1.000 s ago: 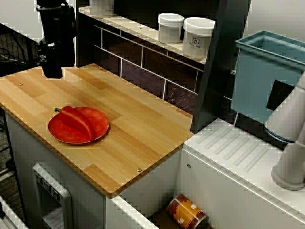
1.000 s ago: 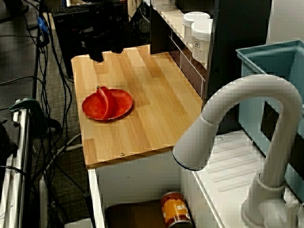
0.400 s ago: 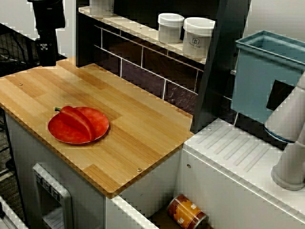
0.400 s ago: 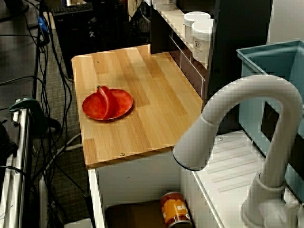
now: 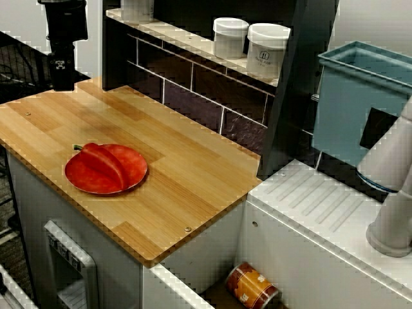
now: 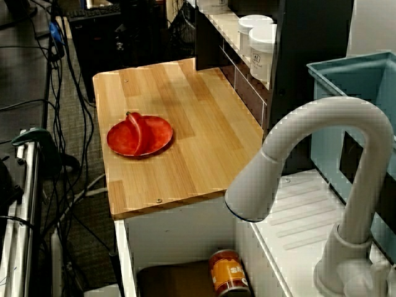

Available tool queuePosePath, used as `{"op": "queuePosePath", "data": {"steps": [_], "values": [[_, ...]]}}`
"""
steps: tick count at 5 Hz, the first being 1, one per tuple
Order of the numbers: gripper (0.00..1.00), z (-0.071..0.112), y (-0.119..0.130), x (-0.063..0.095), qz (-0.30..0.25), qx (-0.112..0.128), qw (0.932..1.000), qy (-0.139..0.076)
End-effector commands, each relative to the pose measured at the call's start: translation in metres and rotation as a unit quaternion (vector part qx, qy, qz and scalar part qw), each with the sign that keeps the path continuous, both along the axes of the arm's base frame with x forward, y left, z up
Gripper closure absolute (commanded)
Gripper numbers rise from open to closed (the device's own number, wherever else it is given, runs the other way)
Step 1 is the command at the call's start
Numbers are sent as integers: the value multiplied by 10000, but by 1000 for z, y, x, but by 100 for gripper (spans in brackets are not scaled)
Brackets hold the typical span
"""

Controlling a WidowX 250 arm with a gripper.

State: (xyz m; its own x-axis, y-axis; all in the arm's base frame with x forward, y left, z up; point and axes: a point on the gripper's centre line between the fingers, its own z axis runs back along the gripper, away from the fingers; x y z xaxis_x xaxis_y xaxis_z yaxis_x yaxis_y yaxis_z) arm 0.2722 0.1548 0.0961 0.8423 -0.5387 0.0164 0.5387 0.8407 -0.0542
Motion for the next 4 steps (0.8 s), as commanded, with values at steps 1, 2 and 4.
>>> {"op": "queuePosePath", "data": {"steps": [1, 2, 4], "values": [[0, 10, -5, -14, -837, -167, 9963, 74], [0, 11, -30, -25, -1424, -9, 9898, 21], [0, 10, -61, -35, -2638, 494, 9616, -571]]}}
